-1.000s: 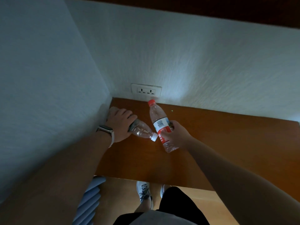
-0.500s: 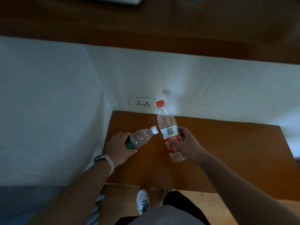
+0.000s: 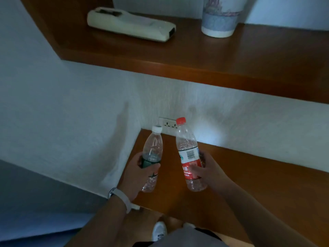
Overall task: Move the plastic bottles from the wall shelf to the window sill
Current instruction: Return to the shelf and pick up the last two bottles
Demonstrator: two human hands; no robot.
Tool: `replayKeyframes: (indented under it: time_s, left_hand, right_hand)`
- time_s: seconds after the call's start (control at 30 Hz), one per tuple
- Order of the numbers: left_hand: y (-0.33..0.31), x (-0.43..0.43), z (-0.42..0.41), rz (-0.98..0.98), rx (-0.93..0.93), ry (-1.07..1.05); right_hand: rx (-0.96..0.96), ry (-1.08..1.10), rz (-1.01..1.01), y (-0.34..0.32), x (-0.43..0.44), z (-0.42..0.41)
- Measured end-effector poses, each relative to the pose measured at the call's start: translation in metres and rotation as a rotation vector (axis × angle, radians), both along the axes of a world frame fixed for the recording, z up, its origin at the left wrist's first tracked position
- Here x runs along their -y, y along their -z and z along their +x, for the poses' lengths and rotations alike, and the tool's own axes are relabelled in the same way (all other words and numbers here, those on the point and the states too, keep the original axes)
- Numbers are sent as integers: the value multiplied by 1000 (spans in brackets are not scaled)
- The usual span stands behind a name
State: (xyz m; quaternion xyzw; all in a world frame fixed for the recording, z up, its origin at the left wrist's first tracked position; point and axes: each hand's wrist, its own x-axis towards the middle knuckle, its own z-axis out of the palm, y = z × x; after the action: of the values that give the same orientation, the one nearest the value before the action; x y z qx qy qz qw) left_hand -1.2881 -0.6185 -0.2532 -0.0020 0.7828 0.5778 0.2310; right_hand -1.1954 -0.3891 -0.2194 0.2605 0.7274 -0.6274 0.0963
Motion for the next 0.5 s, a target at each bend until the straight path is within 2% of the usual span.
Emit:
replayKeyframes:
  time_s: [0.27,0.5]
  left_hand:
    - [-41,-23,23,151,58,-265]
    - [-57,-31,50,91,11,-447]
  right_hand:
    - [-60,-153,-67,-10,-22,-14]
    - [-114,-332,-231,-17,-41,-25]
